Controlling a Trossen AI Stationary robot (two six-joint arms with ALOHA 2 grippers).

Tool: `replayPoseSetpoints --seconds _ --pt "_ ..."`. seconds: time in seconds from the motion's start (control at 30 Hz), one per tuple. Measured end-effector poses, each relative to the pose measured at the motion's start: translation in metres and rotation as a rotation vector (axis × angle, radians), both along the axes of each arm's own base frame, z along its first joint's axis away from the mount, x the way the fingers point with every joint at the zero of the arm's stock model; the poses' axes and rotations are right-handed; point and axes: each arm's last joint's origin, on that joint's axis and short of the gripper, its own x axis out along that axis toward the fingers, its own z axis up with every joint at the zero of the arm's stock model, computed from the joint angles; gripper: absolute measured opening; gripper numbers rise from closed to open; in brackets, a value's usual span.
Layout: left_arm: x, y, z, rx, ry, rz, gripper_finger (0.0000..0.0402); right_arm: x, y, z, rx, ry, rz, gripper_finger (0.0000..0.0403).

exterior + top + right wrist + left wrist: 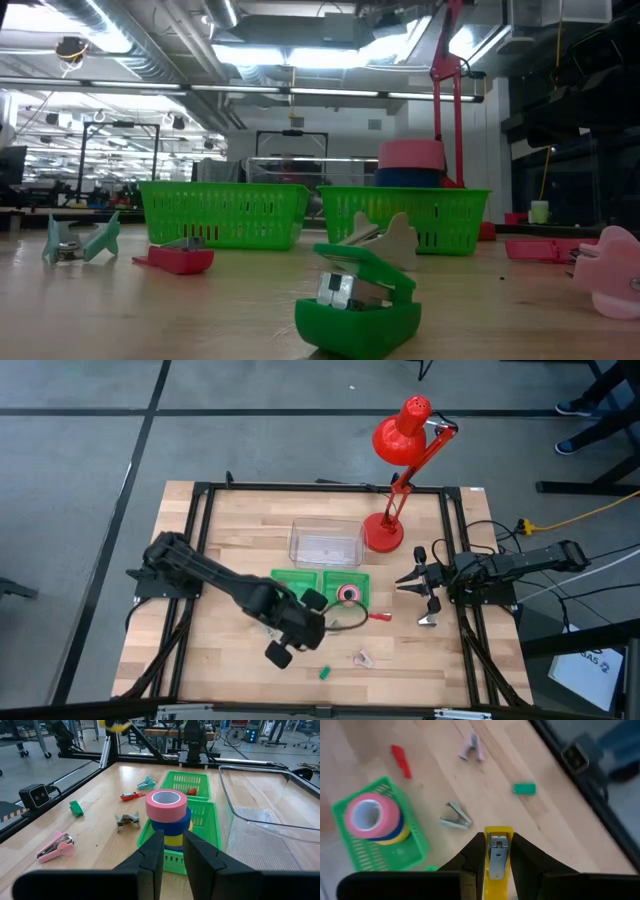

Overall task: Pick and place Stapler, Stapler remover, tape
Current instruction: Put the yellow stapler into the left green bin

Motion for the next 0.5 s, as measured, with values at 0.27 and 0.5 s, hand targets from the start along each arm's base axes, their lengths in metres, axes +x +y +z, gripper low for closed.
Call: replayPoseSetpoints --seconds 0.27,0.5 --pt "-0.002 0.013 0.014 -0.023 -0.048 0.127 0.0063 0.000 0.000 0.000 0.000 0.001 0.000 0.0072" --pt "0.001 0.022 0.014 -0.085 -0.031 0.260 0.0063 0.000 0.000 0.000 0.000 0.001 0.000 0.0072"
